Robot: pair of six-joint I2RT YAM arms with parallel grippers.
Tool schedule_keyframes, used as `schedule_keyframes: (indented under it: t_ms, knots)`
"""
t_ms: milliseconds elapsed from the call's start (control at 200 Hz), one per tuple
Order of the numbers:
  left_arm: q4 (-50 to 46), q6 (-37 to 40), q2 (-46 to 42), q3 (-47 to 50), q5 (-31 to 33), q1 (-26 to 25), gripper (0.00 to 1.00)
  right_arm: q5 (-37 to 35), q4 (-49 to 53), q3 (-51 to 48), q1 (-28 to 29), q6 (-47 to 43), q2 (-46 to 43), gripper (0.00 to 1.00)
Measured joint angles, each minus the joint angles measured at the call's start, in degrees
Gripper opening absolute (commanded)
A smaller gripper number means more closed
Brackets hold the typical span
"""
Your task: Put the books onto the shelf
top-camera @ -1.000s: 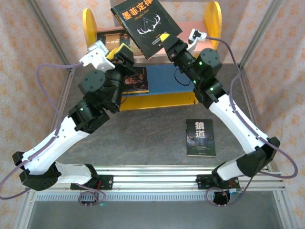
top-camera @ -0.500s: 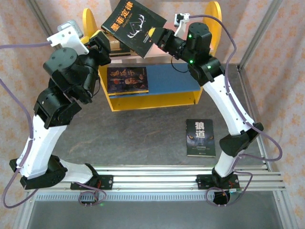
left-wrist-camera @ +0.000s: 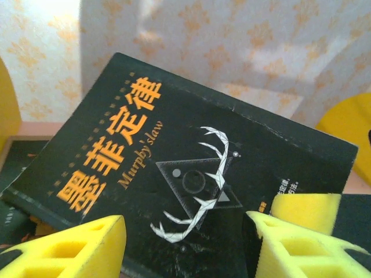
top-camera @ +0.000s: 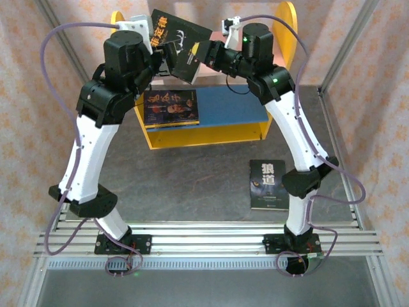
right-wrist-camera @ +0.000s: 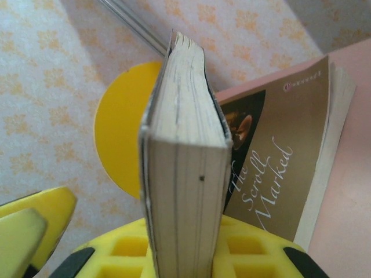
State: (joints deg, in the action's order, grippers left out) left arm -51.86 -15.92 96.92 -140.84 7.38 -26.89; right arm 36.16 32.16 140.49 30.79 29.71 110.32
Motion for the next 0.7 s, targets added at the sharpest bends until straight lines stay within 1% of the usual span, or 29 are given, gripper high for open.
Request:
schedule_keyframes:
  t_ms: [170,335,481,701]
  knots:
    - [-0.6,0.0,2.8,-0.4,-5.5,5.2,0.55,1.4,2.1,3.1,-0.4,-0.1,2.9,0.21]
    - [-1.5,0.3,6.4,-4.0,-9.7,9.2,0.55,1.7,2.6,3.5,-0.9,-0.3,3.4,0.26]
    - [-2.0,1.1,8.6,-5.1,-11.3,10.9,0.54,1.8,2.6,3.9,-1.1,-0.4,3.4,0.29]
    - [-4.7,1.4,10.9,-5.3,-11.4,11.2,0.54,2.3,2.6,4.2,-1.9,-0.4,4.1,0.31]
